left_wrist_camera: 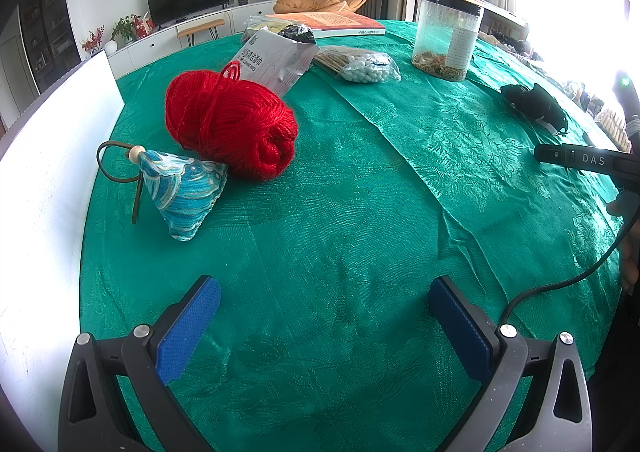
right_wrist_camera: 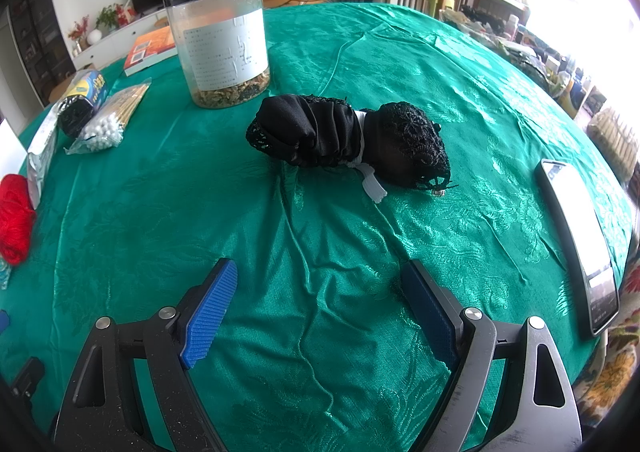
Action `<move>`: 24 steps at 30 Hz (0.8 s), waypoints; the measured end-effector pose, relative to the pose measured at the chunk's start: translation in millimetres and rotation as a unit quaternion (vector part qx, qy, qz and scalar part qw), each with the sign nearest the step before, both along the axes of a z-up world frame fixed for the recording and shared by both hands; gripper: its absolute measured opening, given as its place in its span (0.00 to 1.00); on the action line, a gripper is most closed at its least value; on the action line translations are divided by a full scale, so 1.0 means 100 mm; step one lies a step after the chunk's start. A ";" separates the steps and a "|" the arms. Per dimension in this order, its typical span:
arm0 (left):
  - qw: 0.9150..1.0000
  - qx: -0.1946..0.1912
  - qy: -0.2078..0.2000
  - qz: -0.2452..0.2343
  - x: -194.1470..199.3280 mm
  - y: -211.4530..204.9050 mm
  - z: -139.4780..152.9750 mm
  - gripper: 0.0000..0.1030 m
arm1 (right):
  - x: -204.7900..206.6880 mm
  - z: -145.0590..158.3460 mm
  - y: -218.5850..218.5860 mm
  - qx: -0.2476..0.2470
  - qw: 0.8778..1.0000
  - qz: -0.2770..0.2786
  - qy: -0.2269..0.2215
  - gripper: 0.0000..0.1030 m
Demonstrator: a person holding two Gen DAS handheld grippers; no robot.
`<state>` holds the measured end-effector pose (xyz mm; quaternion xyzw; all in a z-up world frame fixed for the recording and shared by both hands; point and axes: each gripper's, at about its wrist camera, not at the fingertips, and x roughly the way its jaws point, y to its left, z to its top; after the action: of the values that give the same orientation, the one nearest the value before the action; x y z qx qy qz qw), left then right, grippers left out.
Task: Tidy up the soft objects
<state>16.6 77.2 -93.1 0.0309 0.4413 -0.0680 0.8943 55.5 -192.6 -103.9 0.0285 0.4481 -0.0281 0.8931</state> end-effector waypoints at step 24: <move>0.997 -0.069 0.007 0.019 0.09 0.13 0.49 1.00 | 0.00 0.00 -0.01 0.000 1.000 0.000 0.000 0.84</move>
<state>25.5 89.9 -43.8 -0.0391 0.4419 -0.0817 0.8925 55.3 -193.1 -104.0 0.0286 0.4481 -0.0276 0.8931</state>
